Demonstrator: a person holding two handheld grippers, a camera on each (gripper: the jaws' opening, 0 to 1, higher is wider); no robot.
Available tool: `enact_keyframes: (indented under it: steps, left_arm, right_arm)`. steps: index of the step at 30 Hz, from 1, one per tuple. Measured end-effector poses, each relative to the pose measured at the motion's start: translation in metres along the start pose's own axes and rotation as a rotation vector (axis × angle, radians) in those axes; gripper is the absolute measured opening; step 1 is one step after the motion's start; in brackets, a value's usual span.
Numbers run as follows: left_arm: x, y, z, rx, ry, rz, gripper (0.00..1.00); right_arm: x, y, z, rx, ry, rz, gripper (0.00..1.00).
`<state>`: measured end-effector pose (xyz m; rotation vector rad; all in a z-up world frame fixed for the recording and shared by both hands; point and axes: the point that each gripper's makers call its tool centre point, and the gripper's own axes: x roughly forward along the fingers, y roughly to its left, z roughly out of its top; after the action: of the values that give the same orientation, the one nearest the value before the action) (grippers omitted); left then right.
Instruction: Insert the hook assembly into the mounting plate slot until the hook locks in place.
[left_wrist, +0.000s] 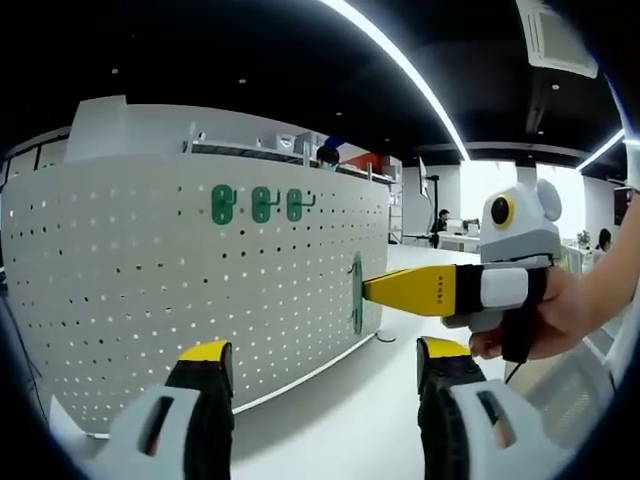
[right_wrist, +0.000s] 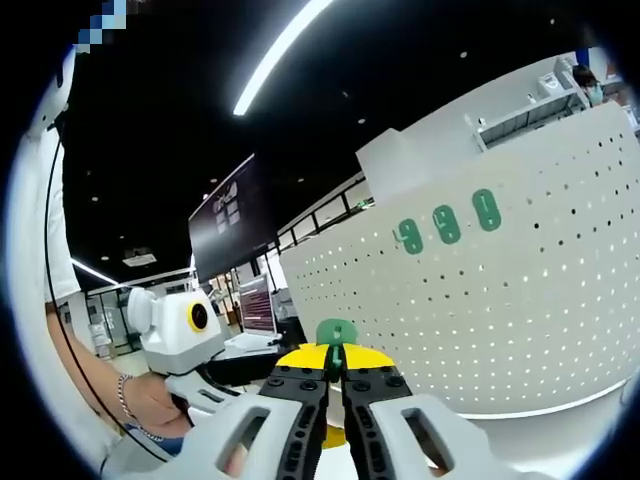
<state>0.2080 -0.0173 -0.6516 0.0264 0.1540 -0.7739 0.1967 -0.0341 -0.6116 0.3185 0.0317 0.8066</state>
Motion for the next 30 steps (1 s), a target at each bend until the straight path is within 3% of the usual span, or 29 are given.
enact_keyframes:
  steps: [2,5,8,19,30]
  left_arm:
    - [0.0,0.001,0.0,0.001,0.001,0.004,0.76]
    - [-0.001,0.001,-0.001,-0.002,0.004,0.004,0.76]
    - [-0.001,0.001,-0.004,-0.006,0.009,0.004,0.76]
    - [-0.001,0.002,-0.006,-0.012,0.015,0.007,0.76]
    - [-0.009,0.008,-0.019,-0.024,0.033,0.022,0.75]
  right_arm:
    - [0.0,0.0,0.001,-0.046,0.013,-0.01,0.01]
    - [-0.003,-0.009,0.004,-0.259,0.064,-0.095,0.01]
    - [-0.003,-0.012,0.007,-0.394,0.089,-0.13,0.01]
    - [-0.004,-0.021,0.007,-0.324,0.081,-0.147,0.01]
    - [-0.004,-0.053,0.025,-0.277,0.063,-0.225,0.01]
